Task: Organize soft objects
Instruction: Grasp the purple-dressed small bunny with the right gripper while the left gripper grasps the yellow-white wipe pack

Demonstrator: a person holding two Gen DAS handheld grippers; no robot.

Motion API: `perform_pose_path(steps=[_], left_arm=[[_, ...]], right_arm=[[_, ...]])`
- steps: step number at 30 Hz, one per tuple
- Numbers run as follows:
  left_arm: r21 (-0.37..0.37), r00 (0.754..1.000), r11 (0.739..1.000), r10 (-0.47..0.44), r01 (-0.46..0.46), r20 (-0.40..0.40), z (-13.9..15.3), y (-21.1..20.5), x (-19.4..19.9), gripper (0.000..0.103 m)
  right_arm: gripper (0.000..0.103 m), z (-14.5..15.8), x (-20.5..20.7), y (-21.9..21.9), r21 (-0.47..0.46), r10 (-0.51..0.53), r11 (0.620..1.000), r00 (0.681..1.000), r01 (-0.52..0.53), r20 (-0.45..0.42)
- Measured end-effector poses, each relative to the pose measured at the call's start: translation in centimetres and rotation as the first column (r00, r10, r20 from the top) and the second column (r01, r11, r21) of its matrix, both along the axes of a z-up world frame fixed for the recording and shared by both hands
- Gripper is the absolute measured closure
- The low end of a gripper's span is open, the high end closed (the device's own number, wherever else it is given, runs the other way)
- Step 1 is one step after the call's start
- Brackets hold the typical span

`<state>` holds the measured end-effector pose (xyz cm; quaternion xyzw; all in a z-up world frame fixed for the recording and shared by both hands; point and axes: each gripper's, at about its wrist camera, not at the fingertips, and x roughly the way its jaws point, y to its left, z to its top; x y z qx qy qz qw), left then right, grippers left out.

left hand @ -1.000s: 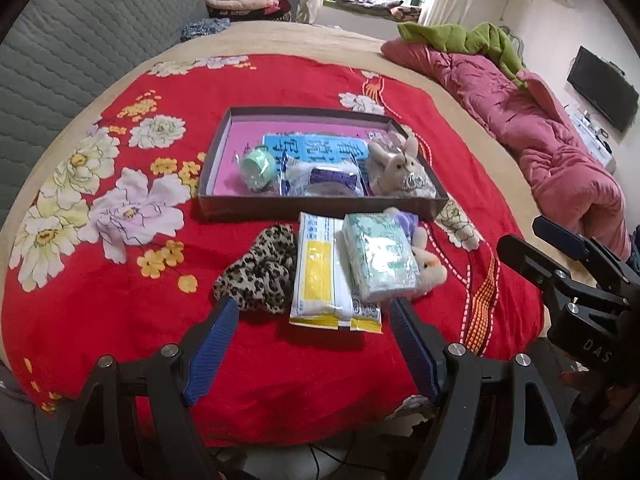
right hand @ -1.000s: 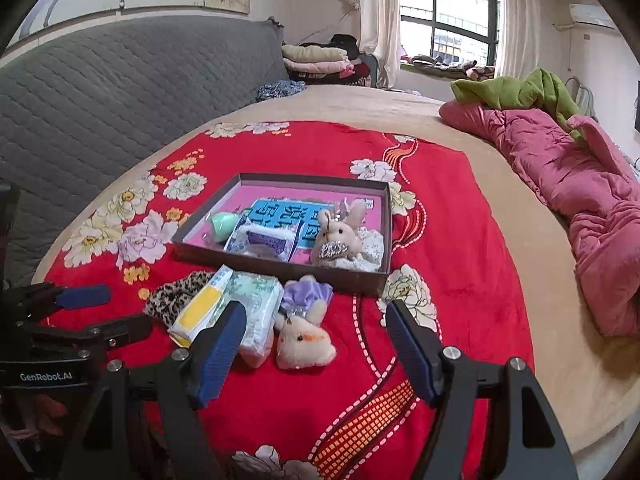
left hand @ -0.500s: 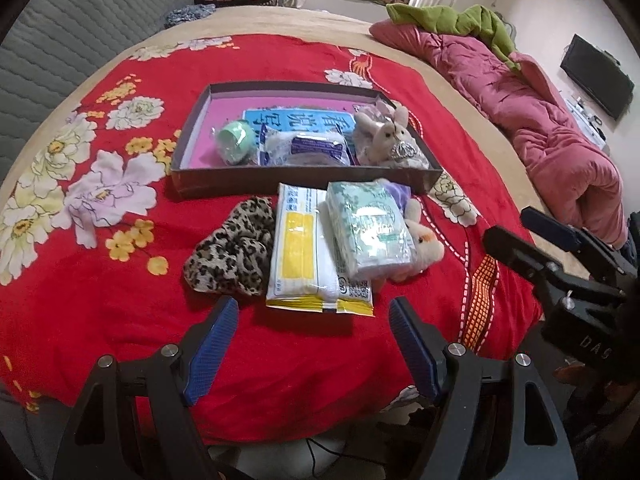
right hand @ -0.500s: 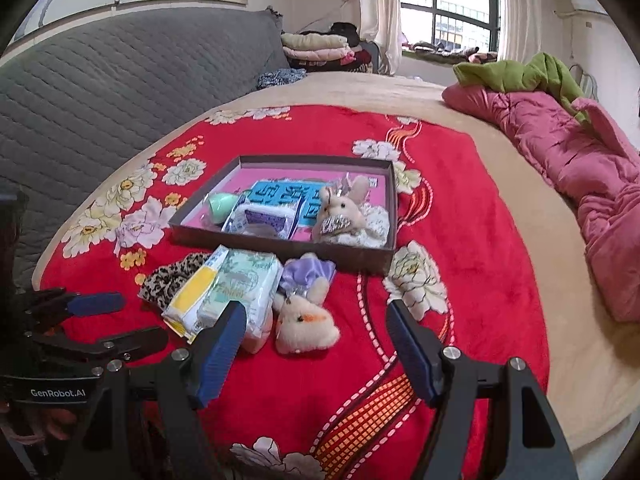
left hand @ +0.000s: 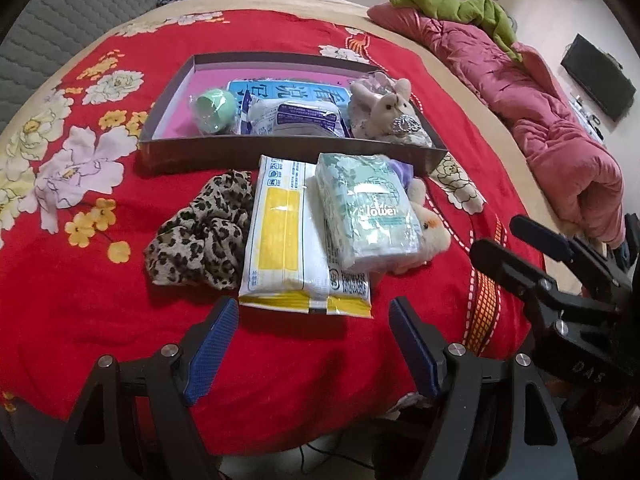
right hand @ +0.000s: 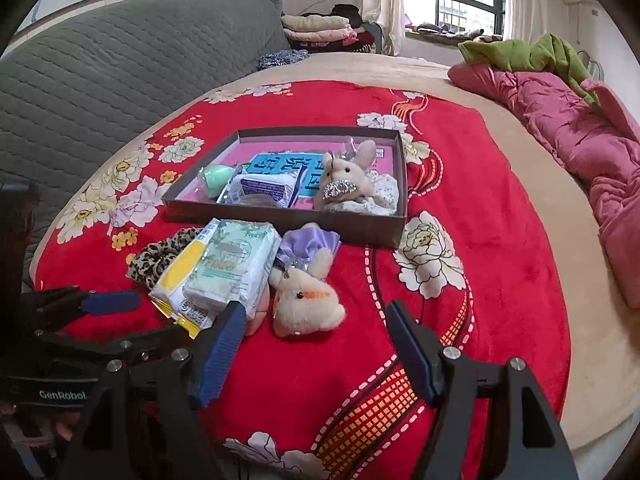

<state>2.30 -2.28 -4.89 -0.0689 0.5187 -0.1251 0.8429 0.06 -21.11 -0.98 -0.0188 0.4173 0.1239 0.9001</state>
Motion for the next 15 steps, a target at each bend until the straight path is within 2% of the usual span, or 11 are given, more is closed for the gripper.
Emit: perform_pose_path(steps=[6, 15], left_arm=[[0.003, 1.0, 1.0, 0.01, -0.01, -0.007, -0.9, -0.1, 1.2, 0.024], [0.053, 1.0, 0.999, -0.011, 0.011, 0.001, -1.8, -0.5, 2.5, 0.024]], right_arm=[[0.031, -0.6, 0.5, -0.2, 0.006, -0.005, 1.0, 1.0, 0.005, -0.006], [0.031, -2.2, 1.6, 0.2, -0.002, 0.007, 1.0, 0.999, -0.007, -0.045]])
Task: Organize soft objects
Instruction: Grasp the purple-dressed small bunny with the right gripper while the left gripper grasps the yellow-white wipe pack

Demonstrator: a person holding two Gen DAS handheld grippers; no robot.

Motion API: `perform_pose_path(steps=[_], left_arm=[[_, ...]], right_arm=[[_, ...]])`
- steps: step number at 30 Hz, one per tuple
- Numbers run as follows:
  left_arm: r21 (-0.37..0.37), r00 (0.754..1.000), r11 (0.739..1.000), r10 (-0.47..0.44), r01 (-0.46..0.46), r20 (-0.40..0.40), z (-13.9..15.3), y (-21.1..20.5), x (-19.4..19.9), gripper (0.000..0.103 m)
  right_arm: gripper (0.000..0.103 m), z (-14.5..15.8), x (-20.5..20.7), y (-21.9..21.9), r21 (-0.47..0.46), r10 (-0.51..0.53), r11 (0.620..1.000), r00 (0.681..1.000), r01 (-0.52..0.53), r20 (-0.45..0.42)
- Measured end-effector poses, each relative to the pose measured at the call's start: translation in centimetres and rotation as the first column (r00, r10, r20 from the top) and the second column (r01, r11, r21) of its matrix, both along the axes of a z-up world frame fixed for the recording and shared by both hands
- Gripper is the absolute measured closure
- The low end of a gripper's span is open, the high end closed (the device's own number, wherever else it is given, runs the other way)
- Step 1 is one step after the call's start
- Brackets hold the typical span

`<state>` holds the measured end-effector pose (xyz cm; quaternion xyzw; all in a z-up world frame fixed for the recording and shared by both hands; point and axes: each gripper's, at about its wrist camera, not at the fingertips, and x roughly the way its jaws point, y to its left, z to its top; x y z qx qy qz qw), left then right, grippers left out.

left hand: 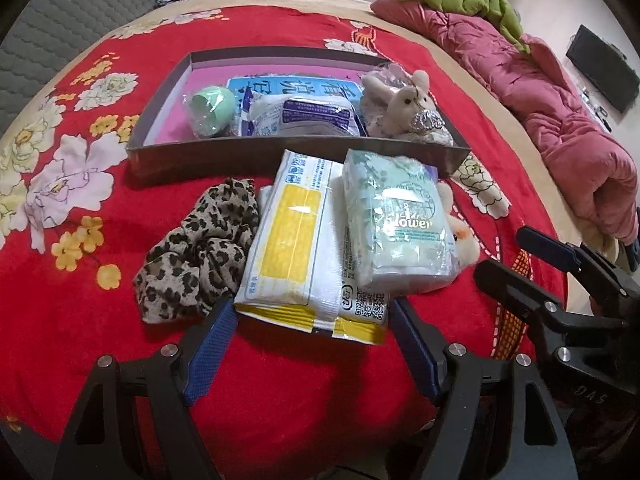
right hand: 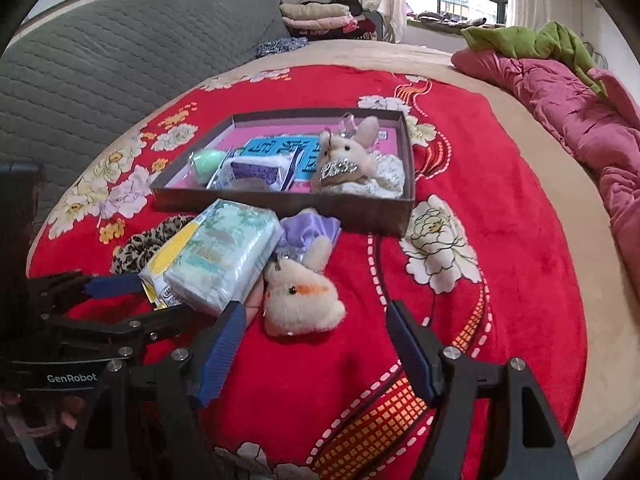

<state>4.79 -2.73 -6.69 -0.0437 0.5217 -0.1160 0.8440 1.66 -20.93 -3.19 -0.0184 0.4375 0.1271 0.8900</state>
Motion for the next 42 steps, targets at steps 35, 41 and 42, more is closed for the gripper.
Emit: perform_pose_path(steps=[35, 41, 42], left_arm=[[-0.145, 0.993, 0.982, -0.113, 0.118, 0.045, -1.1, 2.3, 2.4, 0.031], [-0.172, 0.994, 0.98, -0.089, 0.098, 0.061, -0.5, 3.2, 2.3, 0.032], [-0.175, 0.994, 0.98, -0.089, 0.099, 0.062, -0.5, 3.2, 2.2, 0.032]], right_arm=[[0.027, -4.4, 3.6, 0.8, 0.006, 0.028, 1.0, 0.998, -0.028, -0.059], [0.027, -4.8, 4.6, 1.2, 0.005, 0.011, 1.0, 0.998, -0.01, -0.056], [0.027, -4.8, 4.8, 1.2, 0.006, 0.004, 1.0, 0.998, -0.003, -0.055]])
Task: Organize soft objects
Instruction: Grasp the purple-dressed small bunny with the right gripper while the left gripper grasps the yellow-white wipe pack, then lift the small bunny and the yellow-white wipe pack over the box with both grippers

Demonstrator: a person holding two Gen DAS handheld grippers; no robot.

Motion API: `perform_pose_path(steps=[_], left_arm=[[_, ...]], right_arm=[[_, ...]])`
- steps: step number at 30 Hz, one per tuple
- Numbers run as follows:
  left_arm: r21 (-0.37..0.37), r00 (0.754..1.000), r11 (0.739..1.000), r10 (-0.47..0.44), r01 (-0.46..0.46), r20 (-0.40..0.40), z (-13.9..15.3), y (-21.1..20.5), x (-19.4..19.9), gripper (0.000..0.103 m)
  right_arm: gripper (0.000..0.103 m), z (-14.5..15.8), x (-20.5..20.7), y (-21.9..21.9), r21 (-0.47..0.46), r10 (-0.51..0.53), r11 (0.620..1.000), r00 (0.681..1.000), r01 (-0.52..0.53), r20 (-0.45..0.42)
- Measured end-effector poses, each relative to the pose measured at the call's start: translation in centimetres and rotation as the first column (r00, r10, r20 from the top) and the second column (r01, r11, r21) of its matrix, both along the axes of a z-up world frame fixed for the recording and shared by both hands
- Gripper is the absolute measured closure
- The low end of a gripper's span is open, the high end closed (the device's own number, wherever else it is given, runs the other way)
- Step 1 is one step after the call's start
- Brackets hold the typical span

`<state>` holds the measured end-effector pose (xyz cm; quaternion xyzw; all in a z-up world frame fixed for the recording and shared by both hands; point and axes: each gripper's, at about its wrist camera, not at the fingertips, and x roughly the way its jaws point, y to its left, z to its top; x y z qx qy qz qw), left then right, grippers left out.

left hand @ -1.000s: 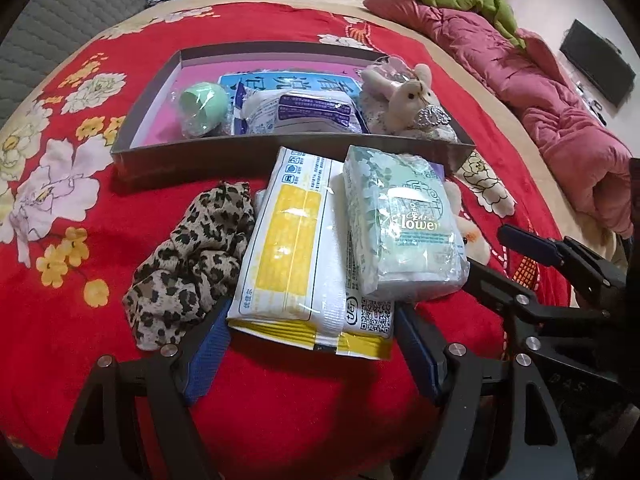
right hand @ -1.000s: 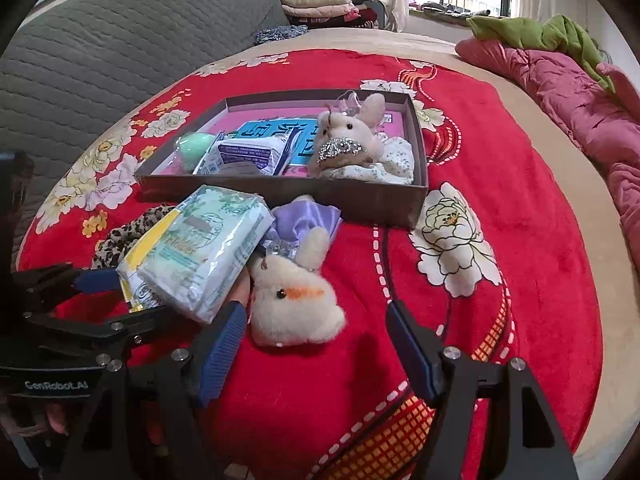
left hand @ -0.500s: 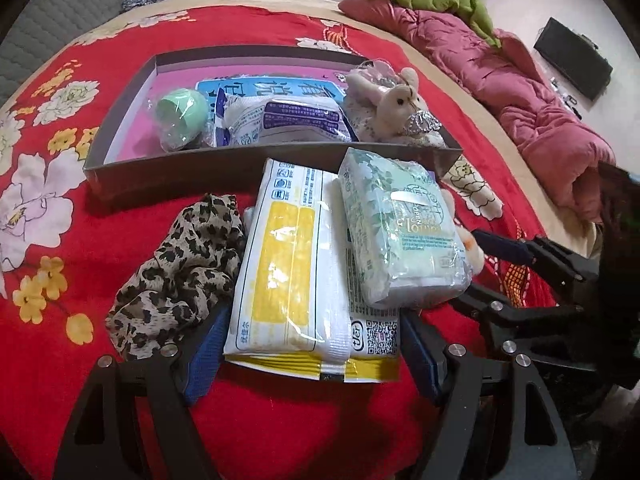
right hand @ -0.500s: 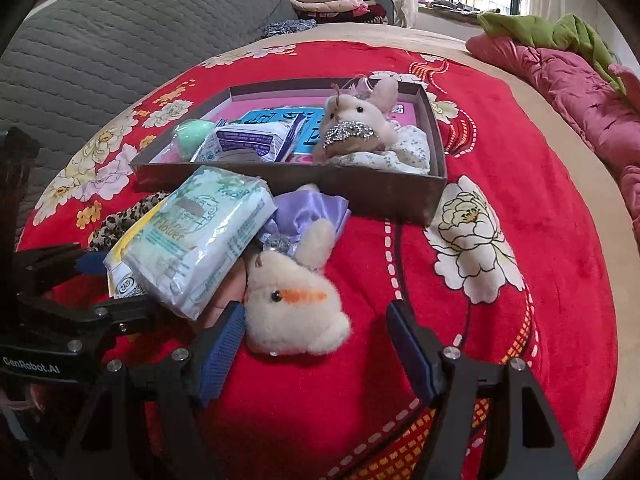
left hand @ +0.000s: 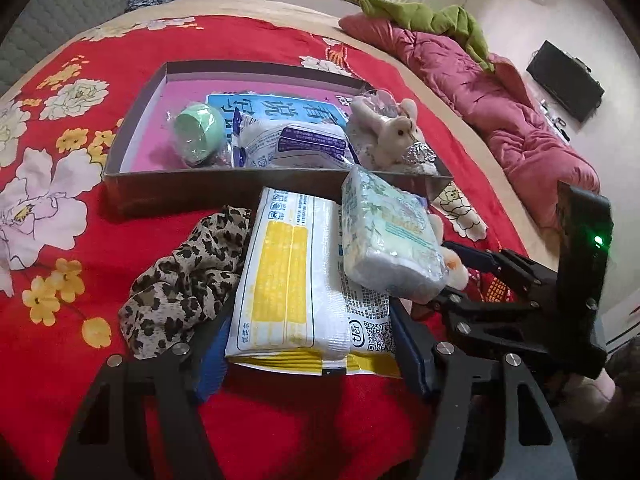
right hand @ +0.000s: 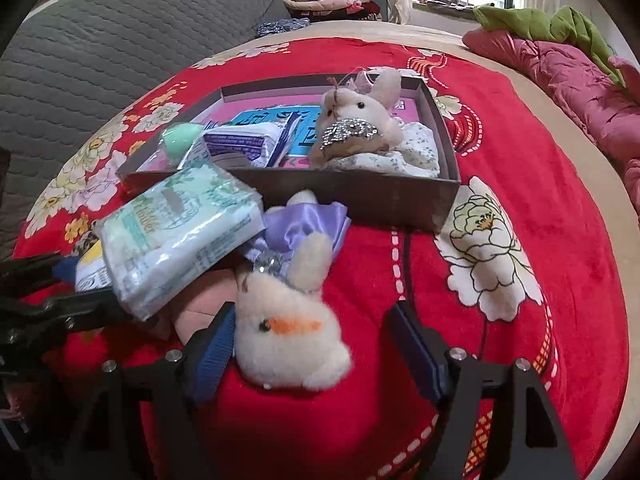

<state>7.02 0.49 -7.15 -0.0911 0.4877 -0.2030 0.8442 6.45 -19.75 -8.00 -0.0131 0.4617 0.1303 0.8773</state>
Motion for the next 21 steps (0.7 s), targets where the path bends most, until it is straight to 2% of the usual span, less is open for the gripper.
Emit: perform_pose_path(steps=[1, 3, 5, 6, 10, 21], left_arm=[[0.002, 1.0, 1.0, 0.0, 0.0, 0.004, 0.1, 0.0, -0.1, 0.032], [0.001, 1.0, 1.0, 0.002, -0.002, 0.005, 0.3, 0.0, -0.3, 0.032], [-0.013, 1.0, 1.0, 0.007, -0.007, 0.001, 0.5, 0.2, -0.4, 0.033], [-0.015, 1.0, 1.0, 0.007, -0.007, 0.003, 0.6, 0.3, -0.5, 0.033], [-0.032, 1.0, 0.999, 0.016, -0.015, 0.021, 1.4, 0.8, -1.0, 0.033], [-0.031, 0.998, 0.999, 0.031, -0.029, 0.062, 3.2, 1.5, -2.1, 0.033]], right_arm=[[0.027, 0.0, 0.2, -0.1, 0.005, -0.004, 1.0, 1.0, 0.004, 0.002], [0.034, 0.0, 0.4, -0.1, 0.01, -0.003, 1.0, 1.0, 0.003, 0.006], [0.05, 0.0, 0.3, -0.1, 0.035, 0.011, 0.999, 1.0, -0.011, 0.005], [0.055, 0.2, 0.2, -0.1, 0.045, 0.02, 0.999, 1.0, -0.021, 0.008], [0.058, 0.8, -0.4, 0.8, 0.003, 0.068, 0.998, 0.997, -0.068, 0.035], [0.059, 1.4, -1.1, -1.1, 0.077, 0.035, 0.996, 0.999, -0.034, -0.009]])
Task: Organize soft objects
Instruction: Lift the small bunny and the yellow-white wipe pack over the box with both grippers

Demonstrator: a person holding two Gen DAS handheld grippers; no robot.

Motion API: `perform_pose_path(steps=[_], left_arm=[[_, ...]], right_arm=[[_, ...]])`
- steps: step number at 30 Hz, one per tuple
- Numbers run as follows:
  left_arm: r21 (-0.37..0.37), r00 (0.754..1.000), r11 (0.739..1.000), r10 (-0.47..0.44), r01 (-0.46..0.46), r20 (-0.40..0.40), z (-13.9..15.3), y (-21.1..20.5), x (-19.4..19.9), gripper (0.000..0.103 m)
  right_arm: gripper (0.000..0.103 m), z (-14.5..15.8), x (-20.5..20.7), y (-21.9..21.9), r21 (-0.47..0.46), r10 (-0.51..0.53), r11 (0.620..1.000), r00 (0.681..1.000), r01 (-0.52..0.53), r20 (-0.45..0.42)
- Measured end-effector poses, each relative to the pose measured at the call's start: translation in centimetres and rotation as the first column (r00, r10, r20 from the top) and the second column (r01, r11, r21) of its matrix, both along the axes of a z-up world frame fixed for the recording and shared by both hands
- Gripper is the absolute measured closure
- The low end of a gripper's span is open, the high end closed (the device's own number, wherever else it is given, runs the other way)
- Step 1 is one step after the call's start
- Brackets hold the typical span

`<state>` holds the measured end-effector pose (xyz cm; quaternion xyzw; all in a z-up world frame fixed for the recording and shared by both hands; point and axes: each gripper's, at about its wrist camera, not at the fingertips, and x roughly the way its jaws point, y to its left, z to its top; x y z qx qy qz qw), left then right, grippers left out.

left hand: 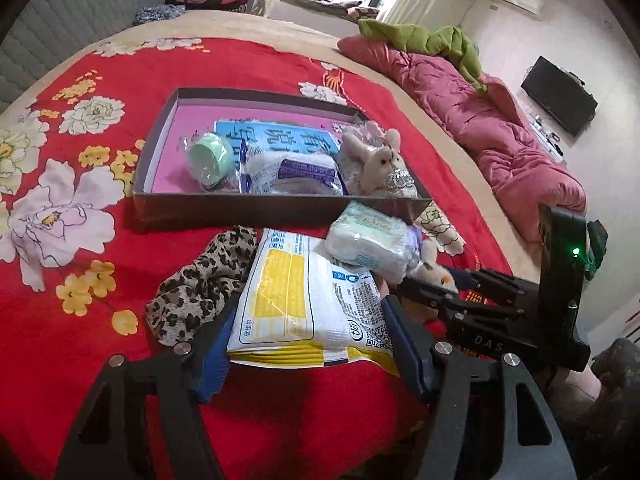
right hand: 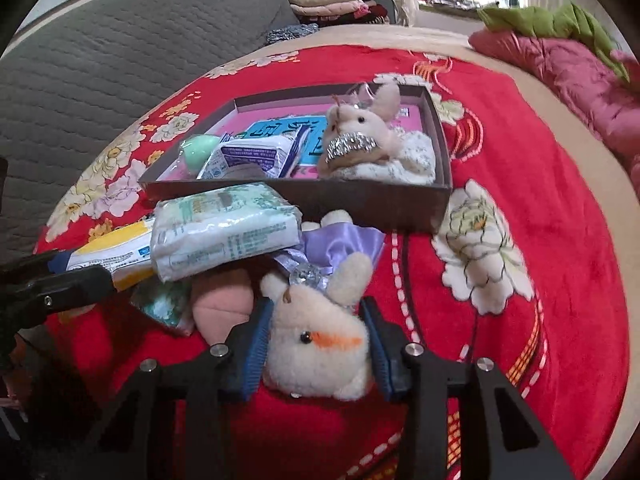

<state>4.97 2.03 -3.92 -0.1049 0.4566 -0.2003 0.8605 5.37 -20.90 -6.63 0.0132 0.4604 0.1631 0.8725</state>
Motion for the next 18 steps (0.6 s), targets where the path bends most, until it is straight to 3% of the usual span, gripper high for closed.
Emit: perform_pose_path(steps=[18], left_arm=[[0.018, 0.998, 0.999, 0.047, -0.048, 0.052, 2.2, 0.2, -1.3, 0.034]], right_arm=[[0.06, 2.3, -1.8, -0.7, -0.015, -0.048, 0.999, 0.998, 0.049, 0.027]])
